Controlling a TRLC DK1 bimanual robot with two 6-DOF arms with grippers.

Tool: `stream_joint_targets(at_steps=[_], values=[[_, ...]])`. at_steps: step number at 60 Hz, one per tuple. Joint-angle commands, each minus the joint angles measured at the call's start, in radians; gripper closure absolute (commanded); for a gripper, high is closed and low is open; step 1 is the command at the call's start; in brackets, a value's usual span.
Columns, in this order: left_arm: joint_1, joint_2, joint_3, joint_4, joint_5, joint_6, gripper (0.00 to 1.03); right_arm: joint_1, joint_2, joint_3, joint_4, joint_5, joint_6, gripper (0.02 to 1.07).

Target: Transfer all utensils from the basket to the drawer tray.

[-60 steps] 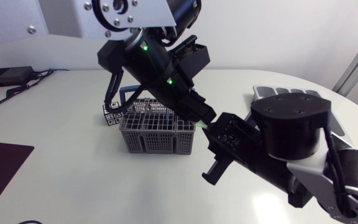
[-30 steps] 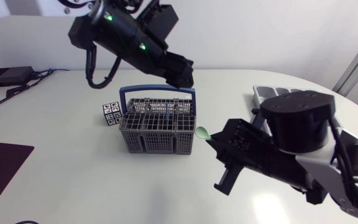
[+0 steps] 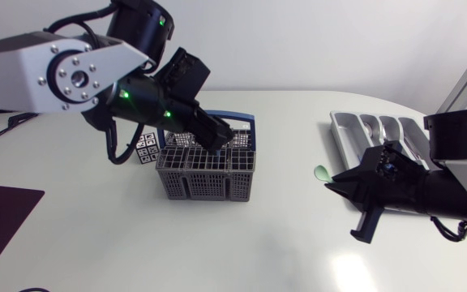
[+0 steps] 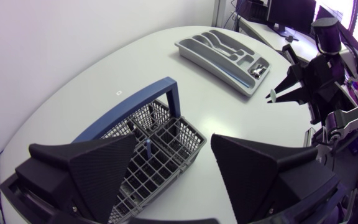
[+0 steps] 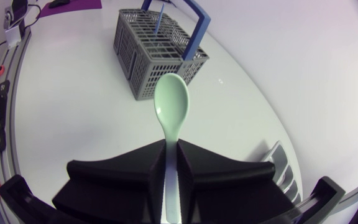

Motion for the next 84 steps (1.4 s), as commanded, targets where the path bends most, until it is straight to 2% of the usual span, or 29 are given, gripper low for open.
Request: stream_joint_targets(at_steps=[1, 16, 28, 36, 47, 77, 81, 84], values=[[0.007, -0.034, -0.066, 0.05, -0.013, 0.026, 0.19, -0.09, 0.019, -0.001, -0.05, -0.036, -0.15, 1.02], [0.015, -0.053, -0.186, 0.188, -0.072, 0.044, 0.19, -0.372, 0.167, 0.091, -0.196, -0.133, -0.492, 1.01], [0.027, -0.074, -0.274, 0.303, -0.112, 0.058, 0.19, -0.579, 0.351, 0.194, -0.24, -0.134, -0.739, 1.01], [0.044, -0.079, -0.301, 0.358, -0.121, 0.06, 0.19, -0.674, 0.473, 0.285, -0.243, -0.113, -0.836, 1.01], [0.048, -0.077, -0.321, 0.394, -0.121, 0.06, 0.19, -0.737, 0.611, 0.366, -0.2, -0.053, -0.91, 1.01], [0.061, -0.086, -0.379, 0.467, -0.125, 0.05, 0.19, -0.806, 0.771, 0.387, -0.044, 0.094, -1.04, 1.01], [0.059, -0.083, -0.389, 0.483, -0.128, 0.049, 0.19, -0.812, 0.779, 0.381, -0.022, 0.1, -1.042, 0.93], [0.055, -0.082, -0.395, 0.498, -0.139, 0.047, 0.19, -0.817, 0.774, 0.372, 0.001, 0.099, -1.04, 0.83]])
